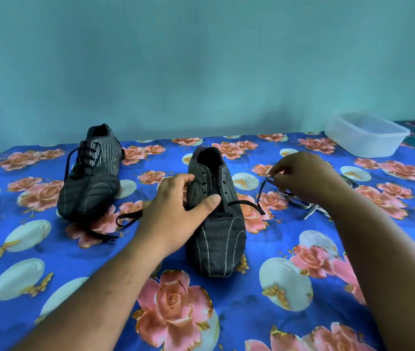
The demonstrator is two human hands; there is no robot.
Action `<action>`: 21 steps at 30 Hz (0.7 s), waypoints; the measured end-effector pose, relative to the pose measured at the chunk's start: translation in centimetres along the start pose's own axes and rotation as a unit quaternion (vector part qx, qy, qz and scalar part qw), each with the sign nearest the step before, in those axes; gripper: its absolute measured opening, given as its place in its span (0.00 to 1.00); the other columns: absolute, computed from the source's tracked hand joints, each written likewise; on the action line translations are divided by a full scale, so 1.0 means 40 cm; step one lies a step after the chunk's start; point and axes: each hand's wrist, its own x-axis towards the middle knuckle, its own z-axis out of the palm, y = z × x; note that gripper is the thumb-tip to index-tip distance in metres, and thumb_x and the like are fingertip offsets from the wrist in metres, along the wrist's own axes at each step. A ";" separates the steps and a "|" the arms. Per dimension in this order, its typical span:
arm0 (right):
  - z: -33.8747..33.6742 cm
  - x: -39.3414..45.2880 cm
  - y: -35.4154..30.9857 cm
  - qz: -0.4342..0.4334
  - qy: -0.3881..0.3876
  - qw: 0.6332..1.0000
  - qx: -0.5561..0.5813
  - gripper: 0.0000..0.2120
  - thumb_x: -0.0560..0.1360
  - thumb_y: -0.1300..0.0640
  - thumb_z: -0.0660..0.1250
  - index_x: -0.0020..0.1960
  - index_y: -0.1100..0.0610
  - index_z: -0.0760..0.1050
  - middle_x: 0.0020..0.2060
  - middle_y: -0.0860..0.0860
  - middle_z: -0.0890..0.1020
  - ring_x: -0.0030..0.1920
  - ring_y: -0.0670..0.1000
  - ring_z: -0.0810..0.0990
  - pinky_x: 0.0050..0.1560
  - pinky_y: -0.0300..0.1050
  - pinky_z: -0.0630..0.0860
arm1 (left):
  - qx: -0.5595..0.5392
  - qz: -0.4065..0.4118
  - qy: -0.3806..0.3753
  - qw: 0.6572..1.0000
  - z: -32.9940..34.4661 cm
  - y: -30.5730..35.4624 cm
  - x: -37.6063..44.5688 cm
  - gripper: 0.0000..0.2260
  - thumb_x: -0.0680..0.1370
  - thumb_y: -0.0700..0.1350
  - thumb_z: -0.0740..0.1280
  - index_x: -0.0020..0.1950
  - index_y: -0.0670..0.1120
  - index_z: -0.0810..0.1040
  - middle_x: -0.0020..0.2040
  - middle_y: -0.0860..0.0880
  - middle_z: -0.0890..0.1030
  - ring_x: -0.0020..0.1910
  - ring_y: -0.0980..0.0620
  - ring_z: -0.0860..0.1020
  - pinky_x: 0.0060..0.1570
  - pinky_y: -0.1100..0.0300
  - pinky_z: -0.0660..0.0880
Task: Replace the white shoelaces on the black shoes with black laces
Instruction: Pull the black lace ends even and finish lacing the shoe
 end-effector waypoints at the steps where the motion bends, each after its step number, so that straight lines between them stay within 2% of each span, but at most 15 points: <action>1: -0.006 -0.003 -0.003 -0.002 -0.013 0.999 0.043 0.08 0.76 0.57 0.67 0.48 0.47 0.83 0.33 0.45 0.85 0.34 0.47 0.81 0.33 0.39 0.72 | 0.001 -0.006 -0.006 1.000 0.004 0.005 0.000 0.42 0.63 0.78 0.59 0.72 0.57 0.70 0.69 0.55 0.72 0.62 0.54 0.76 0.68 0.43 0.70; 3: -0.007 -0.008 -0.007 -0.005 -0.041 0.996 0.075 0.07 0.78 0.58 0.67 0.51 0.49 0.83 0.35 0.45 0.86 0.33 0.46 0.81 0.33 0.35 0.73 | 0.002 -0.014 -0.012 1.000 0.006 0.012 0.001 0.44 0.63 0.76 0.60 0.75 0.55 0.68 0.72 0.53 0.71 0.67 0.51 0.76 0.69 0.44 0.70; 4: -0.004 -0.006 -0.006 -0.007 -0.052 0.997 0.060 0.08 0.79 0.57 0.68 0.53 0.48 0.83 0.39 0.45 0.86 0.37 0.46 0.82 0.39 0.37 0.75 | 0.000 -0.018 -0.011 1.000 0.006 0.014 0.003 0.45 0.63 0.76 0.61 0.75 0.55 0.68 0.72 0.53 0.72 0.68 0.51 0.75 0.69 0.44 0.70; 6: 0.001 -0.006 -0.005 -0.005 -0.067 0.995 -0.073 0.11 0.79 0.56 0.67 0.55 0.42 0.81 0.49 0.46 0.85 0.54 0.51 0.81 0.57 0.48 0.74 | 0.005 -0.019 -0.001 1.000 -0.001 0.020 0.001 0.43 0.64 0.73 0.63 0.75 0.54 0.69 0.72 0.54 0.74 0.69 0.52 0.75 0.69 0.45 0.71; 7: 0.001 -0.011 -0.009 -0.005 -0.068 0.988 -0.138 0.12 0.79 0.55 0.66 0.57 0.40 0.80 0.53 0.45 0.84 0.60 0.53 0.79 0.62 0.53 0.72 | 0.010 -0.018 0.007 1.000 -0.003 0.025 0.000 0.41 0.66 0.72 0.64 0.75 0.53 0.70 0.72 0.54 0.75 0.69 0.52 0.75 0.69 0.46 0.71; 8: 0.001 -0.014 -0.016 -0.014 -0.067 0.987 -0.149 0.11 0.79 0.54 0.66 0.56 0.40 0.81 0.53 0.43 0.83 0.60 0.52 0.79 0.63 0.55 0.71 | 0.015 -0.016 0.016 1.000 -0.006 0.027 -0.002 0.39 0.67 0.70 0.65 0.74 0.53 0.72 0.71 0.55 0.77 0.69 0.53 0.75 0.68 0.48 0.71; 9: -0.001 -0.017 -0.025 -0.034 -0.068 0.991 -0.111 0.09 0.79 0.54 0.67 0.53 0.41 0.82 0.50 0.42 0.84 0.56 0.48 0.80 0.59 0.52 0.74 | 0.018 -0.014 0.025 0.999 -0.007 0.029 -0.003 0.36 0.69 0.68 0.67 0.73 0.54 0.73 0.69 0.56 0.79 0.68 0.53 0.76 0.67 0.50 0.72; 10: -0.001 -0.020 -0.034 -0.059 -0.067 0.995 -0.037 0.07 0.78 0.54 0.68 0.49 0.42 0.83 0.45 0.41 0.85 0.46 0.43 0.81 0.51 0.48 0.77 | 0.020 -0.012 0.033 0.999 -0.007 0.032 -0.005 0.32 0.71 0.67 0.69 0.72 0.54 0.75 0.66 0.56 0.80 0.66 0.53 0.77 0.64 0.53 0.73; 12: -0.003 -0.043 -0.069 -0.093 -0.059 0.987 0.120 0.04 0.78 0.54 0.71 0.47 0.47 0.84 0.37 0.42 0.86 0.28 0.40 0.75 0.35 0.40 0.73 | 0.024 -0.013 0.045 0.999 -0.008 0.037 -0.008 0.26 0.74 0.62 0.72 0.70 0.54 0.77 0.62 0.56 0.82 0.64 0.53 0.78 0.58 0.57 0.73; 15: 0.005 -0.083 -0.128 -0.123 -0.060 0.962 0.237 0.02 0.77 0.54 0.73 0.45 0.50 0.84 0.34 0.45 0.85 0.25 0.39 0.74 0.30 0.28 0.67 | 0.026 -0.017 0.058 0.998 -0.013 0.039 -0.011 0.24 0.74 0.61 0.71 0.68 0.55 0.78 0.60 0.57 0.83 0.62 0.54 0.79 0.52 0.59 0.72; 18: 0.029 -0.106 -0.161 -0.143 -0.061 0.957 0.243 0.04 0.77 0.51 0.73 0.43 0.49 0.83 0.32 0.51 0.82 0.24 0.42 0.71 0.28 0.34 0.68 | 0.021 -0.008 0.063 0.998 -0.016 0.039 -0.012 0.26 0.71 0.66 0.68 0.66 0.56 0.79 0.60 0.58 0.84 0.61 0.54 0.79 0.55 0.56 0.75; 21: 0.054 -0.107 -0.171 -0.153 -0.044 0.963 0.217 0.04 0.77 0.51 0.73 0.43 0.48 0.83 0.25 0.45 0.76 0.22 0.44 0.70 0.27 0.35 0.65 | 0.011 -0.003 0.066 0.998 -0.018 0.039 -0.013 0.29 0.68 0.66 0.64 0.66 0.57 0.80 0.60 0.59 0.84 0.62 0.57 0.79 0.57 0.55 0.76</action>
